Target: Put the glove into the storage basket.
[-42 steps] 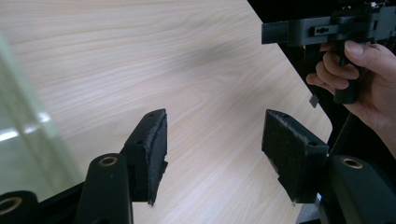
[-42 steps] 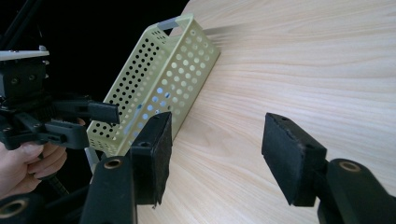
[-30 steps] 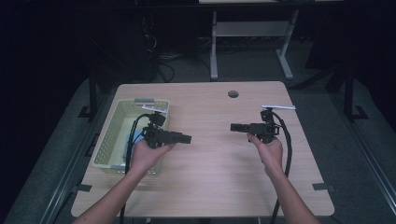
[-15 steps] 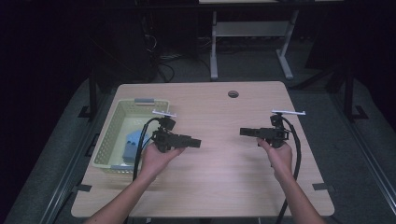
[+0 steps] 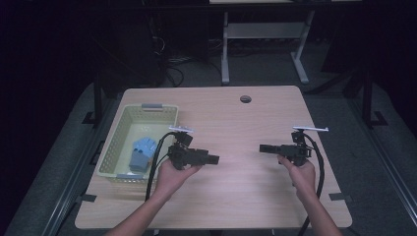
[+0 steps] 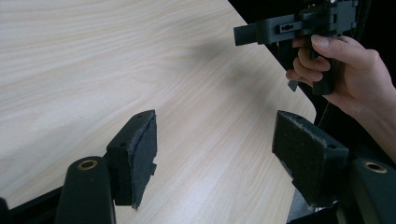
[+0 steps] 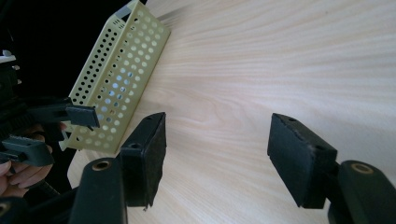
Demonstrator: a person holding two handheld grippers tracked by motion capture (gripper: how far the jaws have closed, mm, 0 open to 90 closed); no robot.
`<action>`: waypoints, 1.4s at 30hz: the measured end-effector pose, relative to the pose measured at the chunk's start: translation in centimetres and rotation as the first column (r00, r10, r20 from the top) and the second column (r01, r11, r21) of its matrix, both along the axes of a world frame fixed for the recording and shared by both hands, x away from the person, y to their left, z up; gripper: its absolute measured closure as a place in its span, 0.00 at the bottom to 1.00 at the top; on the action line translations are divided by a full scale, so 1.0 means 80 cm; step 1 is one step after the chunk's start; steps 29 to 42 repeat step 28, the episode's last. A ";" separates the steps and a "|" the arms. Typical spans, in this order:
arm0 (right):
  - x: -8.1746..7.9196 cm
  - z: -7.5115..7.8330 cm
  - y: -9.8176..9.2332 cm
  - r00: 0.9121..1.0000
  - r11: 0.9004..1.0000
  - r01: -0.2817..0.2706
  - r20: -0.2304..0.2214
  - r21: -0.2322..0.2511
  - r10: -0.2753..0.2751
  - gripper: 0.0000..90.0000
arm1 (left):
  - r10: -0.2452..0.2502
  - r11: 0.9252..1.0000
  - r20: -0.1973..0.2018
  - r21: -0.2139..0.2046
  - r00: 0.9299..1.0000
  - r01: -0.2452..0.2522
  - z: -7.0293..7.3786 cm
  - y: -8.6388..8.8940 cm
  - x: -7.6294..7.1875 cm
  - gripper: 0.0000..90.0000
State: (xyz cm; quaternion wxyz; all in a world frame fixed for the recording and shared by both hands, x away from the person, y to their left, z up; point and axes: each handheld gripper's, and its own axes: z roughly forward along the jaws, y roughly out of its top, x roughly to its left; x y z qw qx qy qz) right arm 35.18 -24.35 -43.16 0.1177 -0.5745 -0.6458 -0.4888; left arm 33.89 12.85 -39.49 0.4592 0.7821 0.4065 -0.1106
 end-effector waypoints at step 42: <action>-0.064 -0.042 -0.036 1.000 1.000 0.024 0.006 -0.014 -0.024 0.34 | -0.080 0.997 0.020 -0.005 0.997 0.080 -0.047 -0.035 -0.041 0.30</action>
